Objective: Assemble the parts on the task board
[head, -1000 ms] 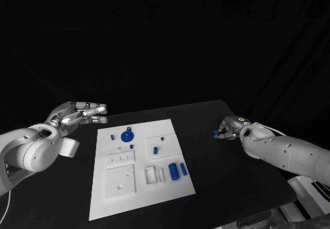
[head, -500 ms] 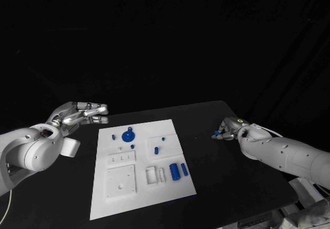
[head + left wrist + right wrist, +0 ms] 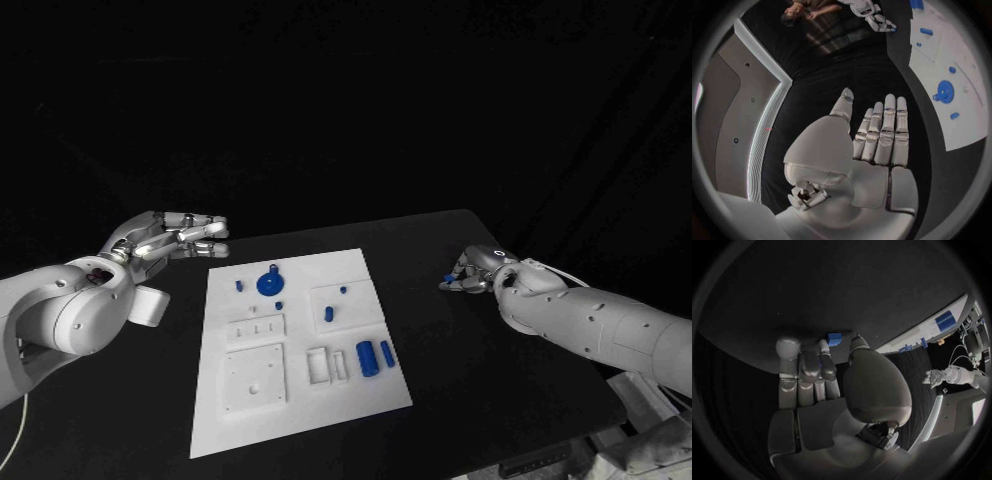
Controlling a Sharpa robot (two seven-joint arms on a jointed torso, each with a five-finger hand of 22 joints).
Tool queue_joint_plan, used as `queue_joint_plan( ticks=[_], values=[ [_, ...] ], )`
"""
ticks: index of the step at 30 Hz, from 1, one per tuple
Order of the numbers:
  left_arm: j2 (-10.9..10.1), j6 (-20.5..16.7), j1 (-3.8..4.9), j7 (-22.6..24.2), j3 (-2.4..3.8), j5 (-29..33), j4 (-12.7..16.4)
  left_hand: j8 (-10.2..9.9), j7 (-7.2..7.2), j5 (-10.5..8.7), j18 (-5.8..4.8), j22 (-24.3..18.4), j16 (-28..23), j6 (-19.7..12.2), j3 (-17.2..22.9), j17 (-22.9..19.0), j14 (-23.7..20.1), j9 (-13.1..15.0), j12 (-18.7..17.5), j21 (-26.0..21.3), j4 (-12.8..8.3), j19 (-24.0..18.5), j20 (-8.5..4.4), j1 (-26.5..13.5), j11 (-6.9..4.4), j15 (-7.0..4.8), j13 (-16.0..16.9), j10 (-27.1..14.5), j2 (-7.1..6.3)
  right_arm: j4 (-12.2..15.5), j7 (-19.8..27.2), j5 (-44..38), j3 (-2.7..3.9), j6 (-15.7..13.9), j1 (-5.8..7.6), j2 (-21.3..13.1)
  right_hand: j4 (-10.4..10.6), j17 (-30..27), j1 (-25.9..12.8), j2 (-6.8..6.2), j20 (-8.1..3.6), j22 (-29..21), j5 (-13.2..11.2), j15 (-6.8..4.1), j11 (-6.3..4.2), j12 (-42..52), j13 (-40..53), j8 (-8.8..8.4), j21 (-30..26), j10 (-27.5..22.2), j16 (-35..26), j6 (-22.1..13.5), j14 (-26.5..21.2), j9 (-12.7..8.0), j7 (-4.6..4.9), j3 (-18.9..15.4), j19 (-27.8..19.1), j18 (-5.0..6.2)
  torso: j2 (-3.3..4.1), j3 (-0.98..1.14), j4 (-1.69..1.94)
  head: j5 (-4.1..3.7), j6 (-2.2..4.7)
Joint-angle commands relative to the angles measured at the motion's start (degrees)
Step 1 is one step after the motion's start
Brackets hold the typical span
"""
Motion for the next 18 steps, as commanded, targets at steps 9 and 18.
queue_joint_plan(
  ticks=[9,18],
  values=[
    [0.0,0.9,0.02,-0.1,0.04,0.1,0.0,0.0,0.15,-0.22,-0.63,-0.1,0.2,-0.7,0.0,0.0,-0.4,0.0,0.1,0.2,0.4,-0.3,0.19,0.2,0.08,0.23,0.0,-0.6,-0.48,2.0,-0.2,0.0,-0.07,0.4,-0.21,0.2,-9.4,0.0,6.8,-1.03,-0.59,1.0,-10.0,-0.28,-0.02,-0.4,0.1,-0.35,-1.5,0.1,-0.3,1.0,0.1,-0.1,-0.02,25.3,1.5,0.00,-0.03,-0.11,0.22,0.02,-0.09],
    [-0.1,1.0,0.02,-0.3,0.04,0.0,0.0,0.0,0.16,-0.18,-0.62,-0.1,0.2,-0.8,0.1,0.0,-0.4,0.0,0.1,0.2,0.3,-0.3,0.21,0.3,0.10,0.24,0.1,-0.7,-0.48,2.9,-0.1,-1.3,-0.07,0.8,-0.46,0.2,-25.4,-0.1,0.1,-0.58,-0.46,3.2,-1.8,-0.17,0.07,-0.6,0.1,-0.26,-2.4,-0.4,-0.8,1.9,-0.3,0.0,0.66,39.4,1.2,0.39,-0.02,-0.09,-0.02,0.23,-0.09]
  ],
)
